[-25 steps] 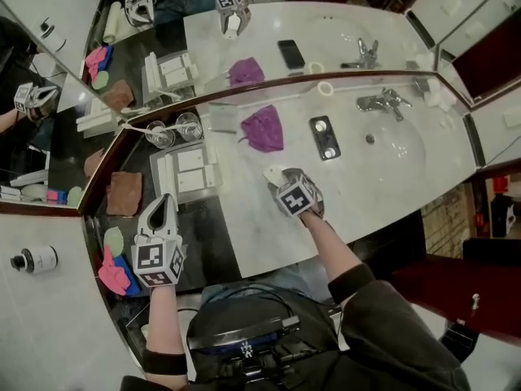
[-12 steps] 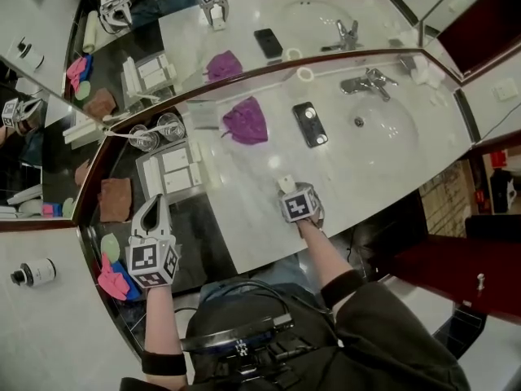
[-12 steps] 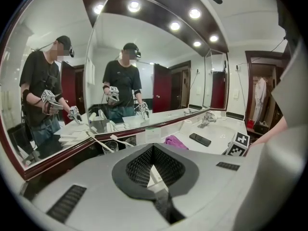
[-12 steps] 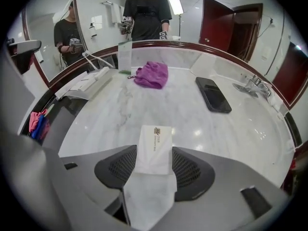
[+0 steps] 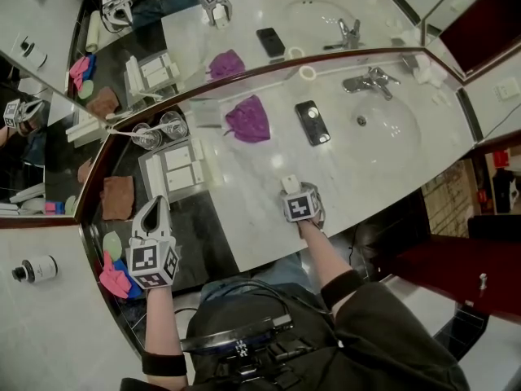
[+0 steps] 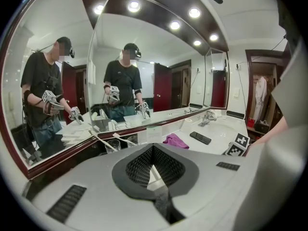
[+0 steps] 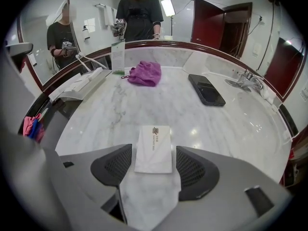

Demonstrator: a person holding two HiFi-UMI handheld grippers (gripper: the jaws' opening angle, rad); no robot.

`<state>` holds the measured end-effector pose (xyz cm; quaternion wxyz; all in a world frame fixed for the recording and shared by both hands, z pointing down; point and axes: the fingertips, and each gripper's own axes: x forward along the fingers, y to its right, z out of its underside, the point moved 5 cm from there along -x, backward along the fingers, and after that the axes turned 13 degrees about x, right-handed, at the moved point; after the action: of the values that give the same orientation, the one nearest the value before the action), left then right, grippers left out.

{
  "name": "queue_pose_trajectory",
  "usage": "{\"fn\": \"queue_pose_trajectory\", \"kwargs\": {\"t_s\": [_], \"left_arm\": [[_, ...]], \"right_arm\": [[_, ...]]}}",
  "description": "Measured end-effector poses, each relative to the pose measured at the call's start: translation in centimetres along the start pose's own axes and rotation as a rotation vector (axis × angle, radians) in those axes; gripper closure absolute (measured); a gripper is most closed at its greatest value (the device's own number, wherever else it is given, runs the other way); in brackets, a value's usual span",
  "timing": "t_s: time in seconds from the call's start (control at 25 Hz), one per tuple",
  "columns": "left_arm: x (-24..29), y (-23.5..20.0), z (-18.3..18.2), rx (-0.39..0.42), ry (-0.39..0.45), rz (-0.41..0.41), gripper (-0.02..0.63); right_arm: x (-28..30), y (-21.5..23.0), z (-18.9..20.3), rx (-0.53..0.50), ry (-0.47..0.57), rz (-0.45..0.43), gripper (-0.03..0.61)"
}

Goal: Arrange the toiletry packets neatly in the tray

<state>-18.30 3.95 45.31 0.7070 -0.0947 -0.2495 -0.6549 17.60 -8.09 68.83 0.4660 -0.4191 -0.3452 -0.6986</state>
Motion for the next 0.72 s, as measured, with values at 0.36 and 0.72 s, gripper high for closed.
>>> {"fn": "queue_pose_trajectory", "kwargs": {"t_s": [0.36, 0.72], "left_arm": [[-0.6, -0.2, -0.1, -0.012, 0.018, -0.003, 0.614], [-2.7, -1.5, 0.3, -0.044, 0.050, -0.027, 0.614]], "right_arm": [[-2.5, -0.9, -2.1, -0.038, 0.073, -0.028, 0.266], [-9.7, -8.2, -7.1, -0.194, 0.307, -0.271, 0.446]]}}
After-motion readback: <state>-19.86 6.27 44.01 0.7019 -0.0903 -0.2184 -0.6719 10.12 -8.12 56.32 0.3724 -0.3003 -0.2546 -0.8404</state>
